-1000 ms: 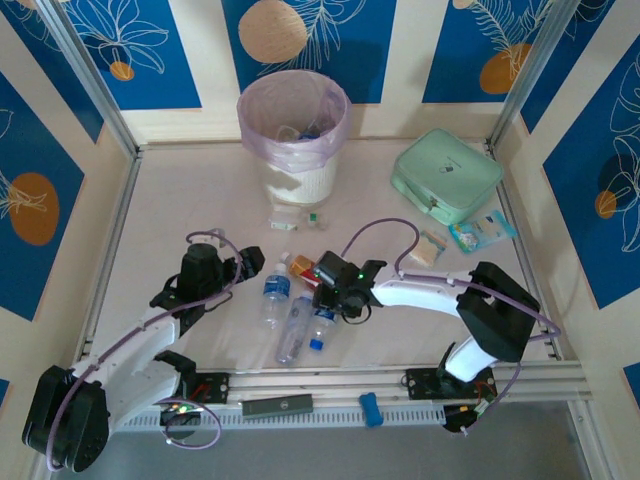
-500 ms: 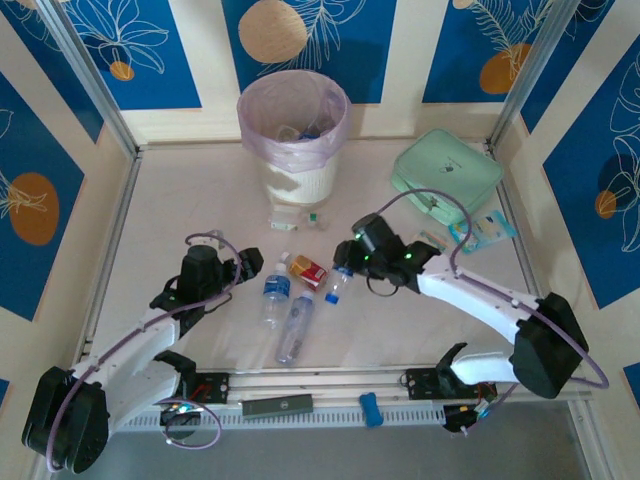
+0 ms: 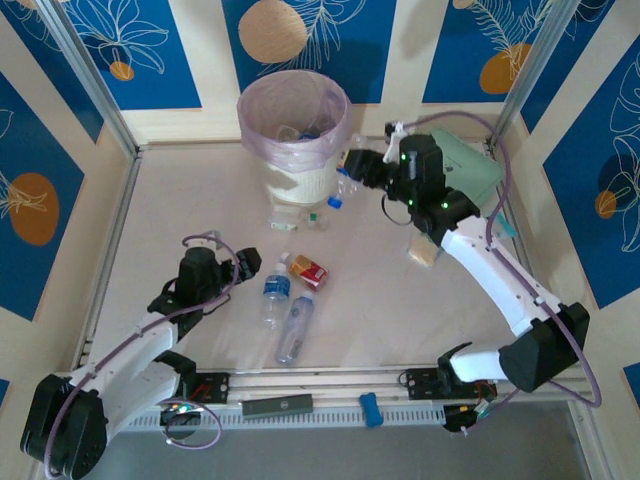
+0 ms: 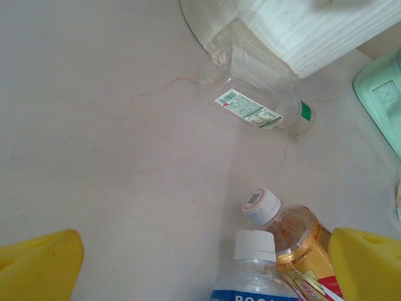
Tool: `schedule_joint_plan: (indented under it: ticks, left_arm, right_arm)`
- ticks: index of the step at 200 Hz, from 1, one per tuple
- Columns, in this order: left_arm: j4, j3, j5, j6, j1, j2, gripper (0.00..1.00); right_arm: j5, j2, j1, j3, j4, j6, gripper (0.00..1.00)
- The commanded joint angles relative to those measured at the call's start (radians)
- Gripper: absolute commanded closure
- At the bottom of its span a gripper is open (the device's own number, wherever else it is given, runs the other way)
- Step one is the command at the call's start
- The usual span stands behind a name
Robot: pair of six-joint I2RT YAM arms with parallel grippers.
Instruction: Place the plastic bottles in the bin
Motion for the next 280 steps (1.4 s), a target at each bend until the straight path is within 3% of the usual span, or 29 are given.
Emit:
schedule_joint_plan:
  ticks: [1, 61, 131, 177, 280]
  left_arm:
    - [-0.036, -0.014, -0.02, 0.019, -0.005, -0.034, 0.0]
    - [-0.165, -0.024, -0.034, 0.033, -0.005, -0.162, 0.0]
    - [-0.265, -0.058, -0.052, 0.01, -0.003, -0.298, 0.0]
    - [-0.272, -0.057, -0.049, 0.01, -0.002, -0.308, 0.0]
    - [-0.278, -0.049, -0.045, 0.005, -0.002, -0.311, 0.0]
  right_arm:
    - [-0.039, 0.074, -0.006, 0.094, 0.094, -0.077, 0.52]
    - [-0.043, 0.322, -0.017, 0.32, 0.272, -0.084, 0.52]
    - [-0.072, 0.63, -0.021, 0.732, 0.184, -0.102, 0.51]
    - [-0.069, 0.817, -0.009, 0.989, -0.004, -0.136, 0.5]
    - [-0.09, 0.929, 0.005, 1.194, -0.14, -0.158, 0.32]
